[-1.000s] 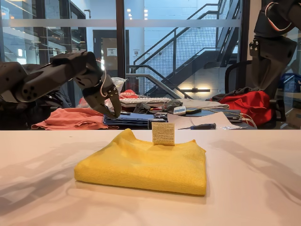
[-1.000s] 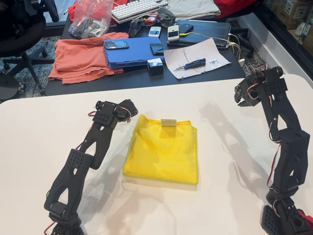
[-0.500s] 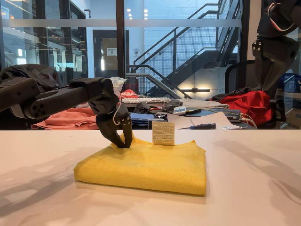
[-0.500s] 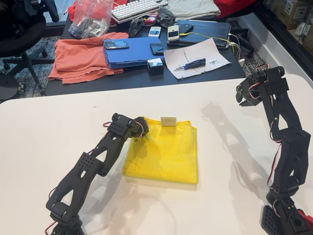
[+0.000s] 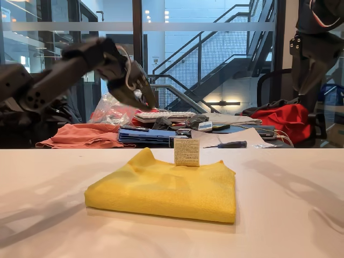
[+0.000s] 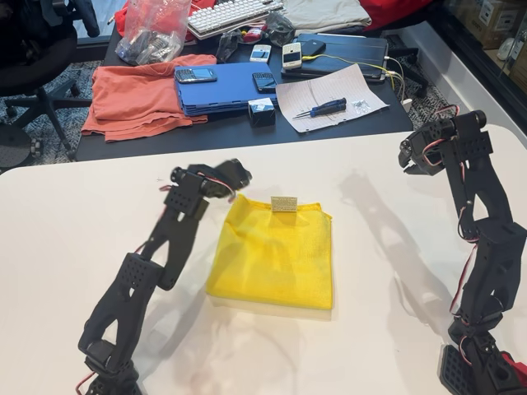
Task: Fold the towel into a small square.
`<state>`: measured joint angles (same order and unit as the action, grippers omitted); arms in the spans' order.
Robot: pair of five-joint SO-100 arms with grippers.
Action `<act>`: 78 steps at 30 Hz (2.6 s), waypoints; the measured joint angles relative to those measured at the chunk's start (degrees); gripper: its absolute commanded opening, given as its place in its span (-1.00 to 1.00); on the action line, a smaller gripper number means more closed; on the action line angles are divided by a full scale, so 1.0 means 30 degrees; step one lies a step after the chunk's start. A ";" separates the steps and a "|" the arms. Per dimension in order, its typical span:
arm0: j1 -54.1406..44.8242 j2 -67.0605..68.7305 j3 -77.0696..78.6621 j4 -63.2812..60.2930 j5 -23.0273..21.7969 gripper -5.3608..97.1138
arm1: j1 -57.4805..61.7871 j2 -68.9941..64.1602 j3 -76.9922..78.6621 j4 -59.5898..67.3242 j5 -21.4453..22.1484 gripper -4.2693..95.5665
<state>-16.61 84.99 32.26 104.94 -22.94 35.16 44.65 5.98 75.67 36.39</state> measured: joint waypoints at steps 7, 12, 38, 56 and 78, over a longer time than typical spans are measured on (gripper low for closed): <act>-0.0527 0.0469 0.0615 0.0000 0.1494 -0.91 | -0.3223 0.6650 0.0732 0.7471 -0.4307 -0.96; -0.3047 0.3281 -0.0967 0.0000 0.0322 -0.90 | -0.3398 1.2832 0.1377 0.7617 -0.4570 -0.96; -1.1074 0.7559 -0.0586 -0.0117 0.0293 -0.55 | 0.3252 2.2910 1.4062 0.7002 -0.4512 -0.52; -1.1045 0.7529 -0.1465 -0.2695 -0.0029 -0.56 | -0.1055 2.2852 1.1455 0.0850 -0.7646 -0.52; -1.1309 0.7529 -0.1465 -0.2637 -0.0029 -0.56 | 0.2520 2.2148 1.2070 0.0938 -0.7910 -0.52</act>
<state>-50.54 107.58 27.86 97.03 -23.03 42.71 111.09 42.19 78.49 12.66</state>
